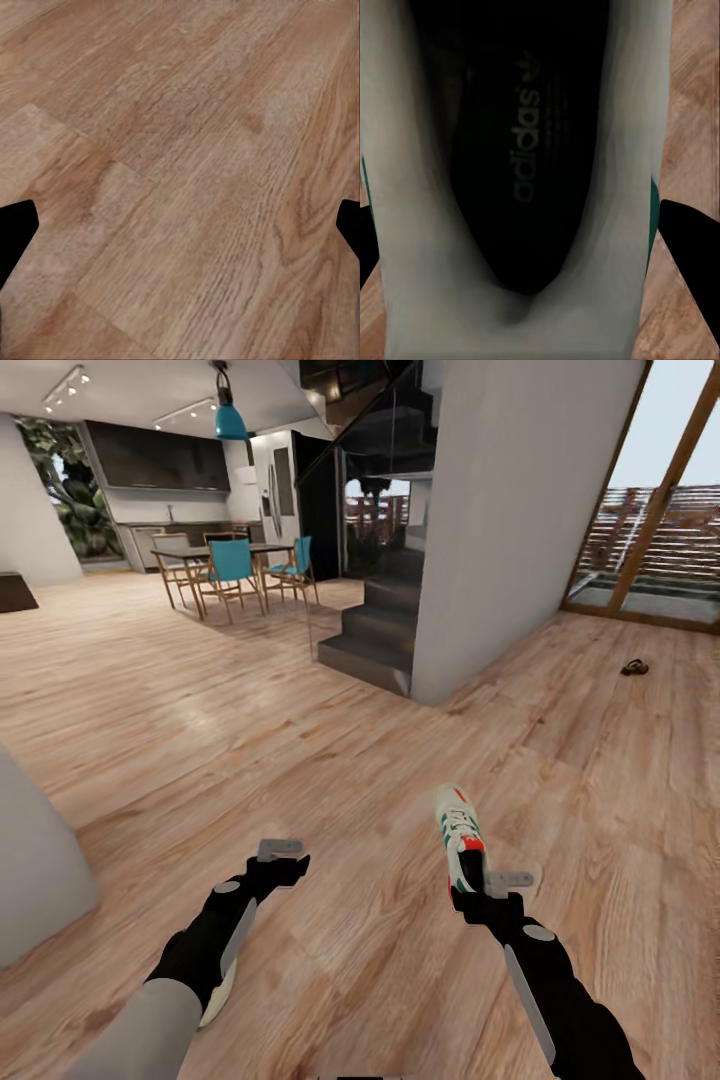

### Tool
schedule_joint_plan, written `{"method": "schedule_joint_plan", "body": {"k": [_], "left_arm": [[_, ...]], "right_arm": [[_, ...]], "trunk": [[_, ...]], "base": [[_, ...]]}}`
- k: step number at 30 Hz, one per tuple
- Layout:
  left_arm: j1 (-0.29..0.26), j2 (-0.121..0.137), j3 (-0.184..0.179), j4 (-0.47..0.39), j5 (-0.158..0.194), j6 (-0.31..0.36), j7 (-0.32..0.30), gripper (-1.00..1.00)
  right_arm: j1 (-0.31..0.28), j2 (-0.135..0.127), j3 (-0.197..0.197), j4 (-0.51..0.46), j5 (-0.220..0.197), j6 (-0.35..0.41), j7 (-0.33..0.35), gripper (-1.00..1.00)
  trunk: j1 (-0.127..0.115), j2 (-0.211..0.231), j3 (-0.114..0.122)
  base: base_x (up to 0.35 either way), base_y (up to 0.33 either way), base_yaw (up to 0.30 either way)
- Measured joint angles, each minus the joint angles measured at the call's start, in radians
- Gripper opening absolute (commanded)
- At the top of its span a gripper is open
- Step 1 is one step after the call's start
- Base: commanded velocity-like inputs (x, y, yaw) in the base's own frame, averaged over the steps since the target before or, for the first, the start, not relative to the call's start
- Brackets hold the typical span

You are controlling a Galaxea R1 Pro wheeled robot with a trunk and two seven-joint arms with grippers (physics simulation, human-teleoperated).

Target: Pick up the two gym shoes and the two sandals from the corridor floor and place them onto the hallstand (shoe rack) in the corridor, making sure they are on the rack and not on the floor. Arrange them so the two gym shoes are next to each other and the two sandals are next to each other.

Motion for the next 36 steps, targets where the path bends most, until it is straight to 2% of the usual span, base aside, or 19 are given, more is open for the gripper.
{"method": "schedule_joint_plan", "body": {"k": [25, 36], "left_arm": [[0.0, -0.001, -0.001, 0.0, 0.001, 0.001, 0.0, 1.0], [0.0, -0.003, -0.003, 0.001, 0.001, 0.001, 0.0, 1.0]], "right_arm": [[0.0, 0.0, 0.0, 0.0, 0.0, 0.0, 0.0, -1.0], [0.0, -0.001, -0.002, 0.001, -0.001, 0.0, 0.003, -1.0]], "trunk": [[0.0, 0.0, 0.015], [0.0, 0.0, 0.022]], "base": [[0.348, -0.103, -0.276], [0.348, -0.013, -0.276]]}}
